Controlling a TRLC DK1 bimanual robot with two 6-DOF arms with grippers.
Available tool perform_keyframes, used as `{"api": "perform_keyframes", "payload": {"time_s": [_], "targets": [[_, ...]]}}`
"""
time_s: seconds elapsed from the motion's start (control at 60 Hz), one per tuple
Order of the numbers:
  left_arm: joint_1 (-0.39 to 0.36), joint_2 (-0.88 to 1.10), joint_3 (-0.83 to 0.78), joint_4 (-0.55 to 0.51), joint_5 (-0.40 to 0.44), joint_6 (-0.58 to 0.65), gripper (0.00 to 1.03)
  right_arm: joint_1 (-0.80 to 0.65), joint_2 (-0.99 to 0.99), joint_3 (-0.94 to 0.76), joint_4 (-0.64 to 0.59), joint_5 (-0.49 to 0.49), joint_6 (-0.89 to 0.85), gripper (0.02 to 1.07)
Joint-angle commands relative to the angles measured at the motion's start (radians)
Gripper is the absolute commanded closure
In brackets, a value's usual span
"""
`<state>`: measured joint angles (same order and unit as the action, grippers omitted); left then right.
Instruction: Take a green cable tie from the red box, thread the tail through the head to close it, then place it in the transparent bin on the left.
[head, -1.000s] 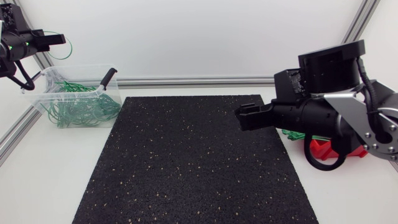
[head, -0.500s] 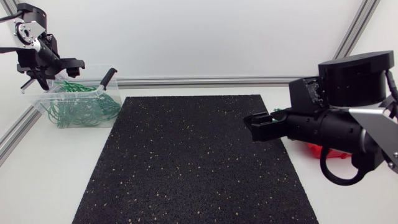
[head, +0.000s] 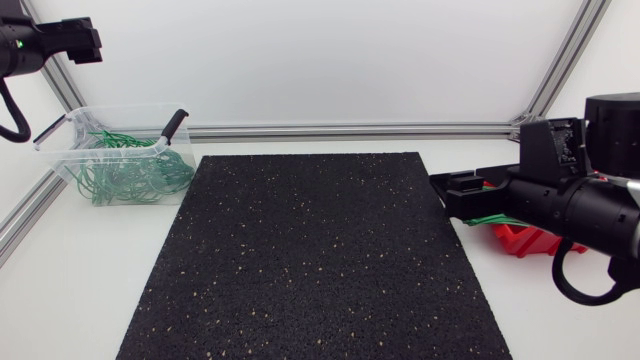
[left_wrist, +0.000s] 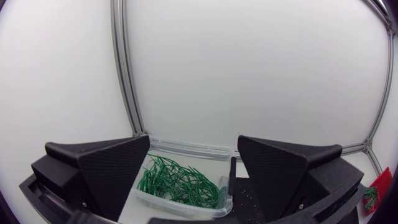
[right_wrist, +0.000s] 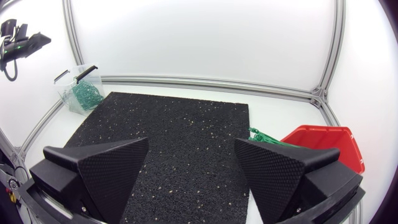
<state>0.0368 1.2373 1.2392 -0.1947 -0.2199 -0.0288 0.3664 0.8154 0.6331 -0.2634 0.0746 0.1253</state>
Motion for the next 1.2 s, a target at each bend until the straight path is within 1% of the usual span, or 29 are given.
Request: {"api": "perform_keyframes", "payload": {"time_s": [0.0,0.083,0.233,0.383,0.483,0.567,0.717,1.183], "targets": [[-0.014,-0.07,-0.135,0.046,-0.013,0.009,0.03,-0.038,-0.041,-0.052,0.024,-0.006,-0.038,0.06],[-0.014,-0.145,-0.242,0.083,-0.013,0.009,0.03,-0.07,-0.085,-0.076,0.032,-0.007,-0.053,0.06],[-0.02,-0.303,-0.442,0.195,-0.012,0.021,0.03,-0.124,-0.176,-0.127,0.047,-0.01,-0.07,0.06],[-0.037,-0.457,-0.624,0.279,-0.012,0.03,0.03,-0.152,-0.297,-0.22,0.07,0.001,-0.076,0.07],[-0.038,-0.527,-0.702,0.291,-0.012,0.03,0.03,-0.17,-0.355,-0.265,0.091,0.0,-0.081,0.06],[-0.04,-0.607,-0.793,0.328,-0.012,0.033,0.03,-0.187,-0.397,-0.298,0.106,-0.006,-0.085,0.06],[-0.054,-0.746,-0.927,0.356,-0.008,0.055,0.03,-0.219,-0.47,-0.356,0.134,-0.018,-0.092,0.07],[-0.046,-0.979,-1.076,0.279,0.1,0.042,0.04,-0.319,-0.705,-0.545,0.222,-0.057,-0.115,0.07]]}}
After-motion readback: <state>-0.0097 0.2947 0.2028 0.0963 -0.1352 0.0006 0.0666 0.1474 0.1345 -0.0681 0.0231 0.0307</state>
